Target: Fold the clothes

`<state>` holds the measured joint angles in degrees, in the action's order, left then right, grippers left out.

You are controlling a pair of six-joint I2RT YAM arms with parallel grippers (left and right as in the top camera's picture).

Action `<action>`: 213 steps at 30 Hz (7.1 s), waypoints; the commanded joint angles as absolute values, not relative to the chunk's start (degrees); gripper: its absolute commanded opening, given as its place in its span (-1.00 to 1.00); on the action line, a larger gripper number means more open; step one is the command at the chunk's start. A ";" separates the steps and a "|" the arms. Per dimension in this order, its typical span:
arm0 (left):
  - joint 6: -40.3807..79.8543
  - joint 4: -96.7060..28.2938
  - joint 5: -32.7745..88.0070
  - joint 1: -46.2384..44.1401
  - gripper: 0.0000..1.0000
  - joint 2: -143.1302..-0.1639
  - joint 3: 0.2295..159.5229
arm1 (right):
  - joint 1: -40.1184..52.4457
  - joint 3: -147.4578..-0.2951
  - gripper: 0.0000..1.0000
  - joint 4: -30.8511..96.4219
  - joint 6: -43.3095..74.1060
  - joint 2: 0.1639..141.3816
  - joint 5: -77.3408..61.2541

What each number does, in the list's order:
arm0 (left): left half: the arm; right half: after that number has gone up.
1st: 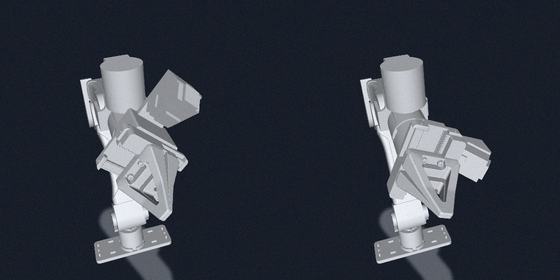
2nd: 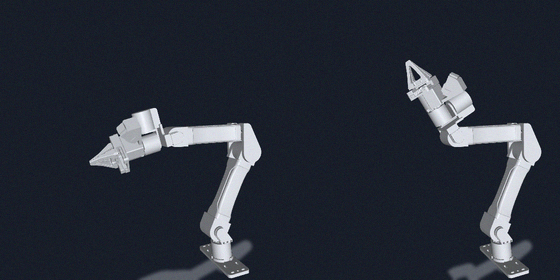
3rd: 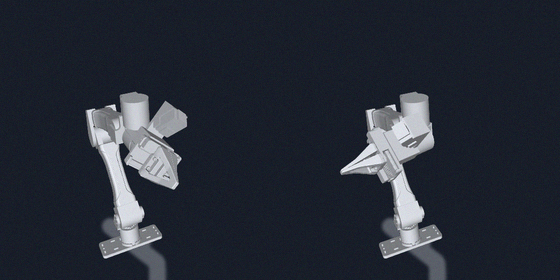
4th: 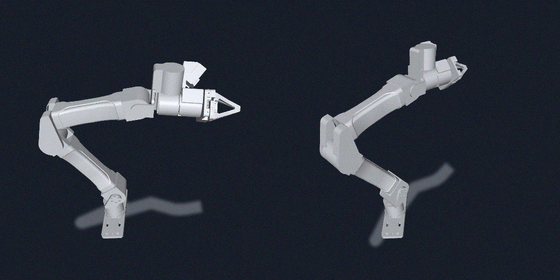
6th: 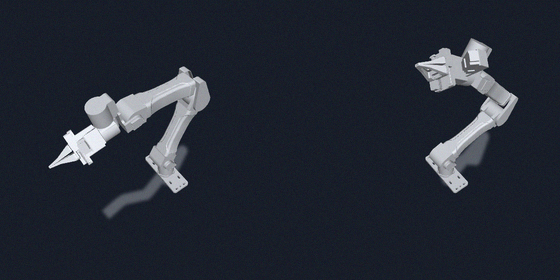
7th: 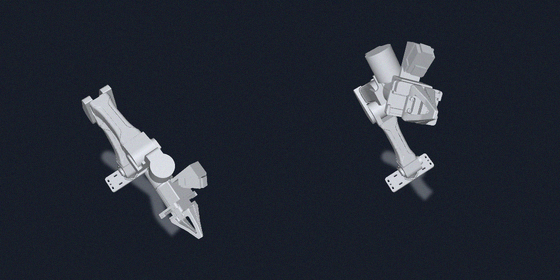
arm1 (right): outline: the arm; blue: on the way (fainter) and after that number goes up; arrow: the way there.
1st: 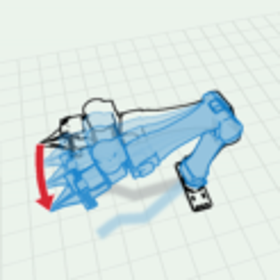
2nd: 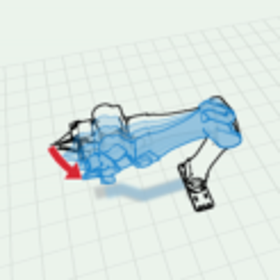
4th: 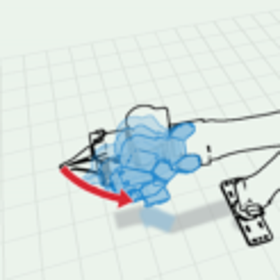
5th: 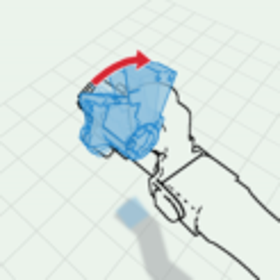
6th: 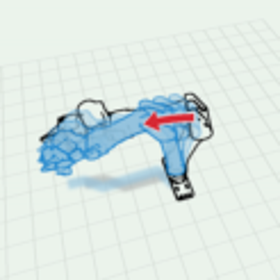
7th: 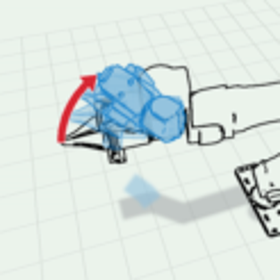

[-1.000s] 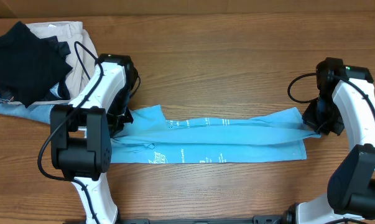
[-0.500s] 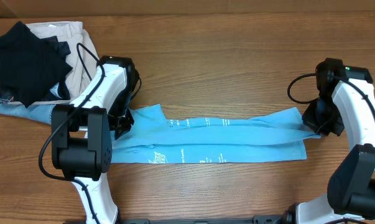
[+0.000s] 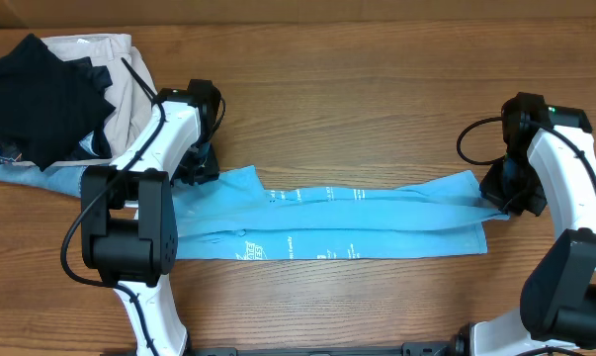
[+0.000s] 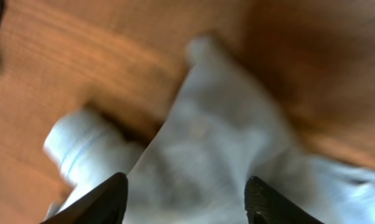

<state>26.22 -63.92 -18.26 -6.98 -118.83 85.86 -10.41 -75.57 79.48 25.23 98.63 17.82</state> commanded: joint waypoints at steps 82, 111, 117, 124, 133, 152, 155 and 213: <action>11.94 -60.36 -10.90 -2.52 -0.92 -109.97 106.96 | -10.66 -75.33 -0.92 78.30 25.08 97.19 16.38; 12.21 -96.84 -0.23 -2.66 -0.92 -108.53 110.96 | -10.66 -75.33 -0.92 78.30 25.06 97.19 16.38; 11.88 -96.84 4.56 -2.66 -0.92 -107.66 108.53 | -10.66 -75.33 -0.92 78.37 24.99 97.19 16.40; 11.31 -96.86 4.91 -2.70 -0.92 -102.04 94.74 | -10.68 -75.33 -0.92 78.59 23.94 97.19 16.40; 12.43 -96.07 4.47 -2.70 -0.92 -88.73 85.34 | -10.68 -75.33 -0.92 78.59 23.94 97.19 16.38; 28.34 -81.71 -14.98 -2.48 -0.92 -87.35 69.30 | -11.14 -75.33 -0.92 80.60 23.97 97.19 19.44; 30.94 -77.93 -15.88 -2.48 -0.92 -87.35 69.25 | -11.62 -75.33 -0.92 80.71 23.97 97.19 19.35; 34.74 -50.92 -29.10 -2.46 -0.61 -100.73 61.10 | -10.57 -75.31 -0.90 75.88 19.44 97.19 14.09</action>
